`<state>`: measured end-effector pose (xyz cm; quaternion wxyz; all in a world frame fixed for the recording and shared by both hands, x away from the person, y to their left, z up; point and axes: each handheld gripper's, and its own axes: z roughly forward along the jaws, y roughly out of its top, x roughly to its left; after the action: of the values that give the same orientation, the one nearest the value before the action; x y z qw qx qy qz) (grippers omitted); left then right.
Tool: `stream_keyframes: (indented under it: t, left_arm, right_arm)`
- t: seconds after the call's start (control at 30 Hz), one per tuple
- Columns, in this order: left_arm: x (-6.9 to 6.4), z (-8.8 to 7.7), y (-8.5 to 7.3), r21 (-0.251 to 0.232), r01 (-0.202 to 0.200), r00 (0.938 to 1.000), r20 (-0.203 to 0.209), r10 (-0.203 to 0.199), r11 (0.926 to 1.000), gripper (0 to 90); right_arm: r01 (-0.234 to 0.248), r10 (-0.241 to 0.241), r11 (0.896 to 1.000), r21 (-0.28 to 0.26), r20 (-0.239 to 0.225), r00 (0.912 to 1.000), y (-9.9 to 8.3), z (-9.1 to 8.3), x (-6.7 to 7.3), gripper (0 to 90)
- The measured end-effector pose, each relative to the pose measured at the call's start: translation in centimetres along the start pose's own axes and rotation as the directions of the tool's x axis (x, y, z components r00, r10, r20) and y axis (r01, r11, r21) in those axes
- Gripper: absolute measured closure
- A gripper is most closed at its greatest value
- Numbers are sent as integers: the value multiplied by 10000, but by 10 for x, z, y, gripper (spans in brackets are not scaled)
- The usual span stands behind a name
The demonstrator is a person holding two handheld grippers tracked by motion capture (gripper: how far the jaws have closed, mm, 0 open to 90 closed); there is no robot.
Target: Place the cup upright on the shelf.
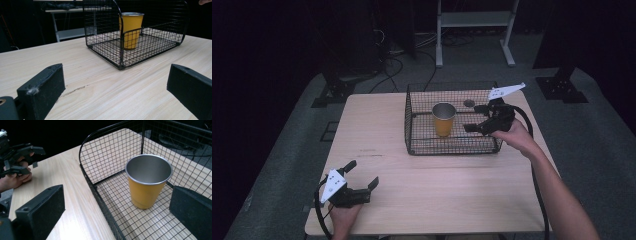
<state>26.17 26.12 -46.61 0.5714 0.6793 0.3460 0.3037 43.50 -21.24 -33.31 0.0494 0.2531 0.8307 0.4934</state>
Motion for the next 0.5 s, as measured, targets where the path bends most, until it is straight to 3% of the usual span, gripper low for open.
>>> stream_keyframes:
  t: [0.5]
  left_arm:
    - [0, 0, 0, 18, -4, 10000, -22, 4, 10000, 8]
  right_arm:
    - [-35, 37, 10000, 74, -276, 9996, -29, -9, 13, 0]
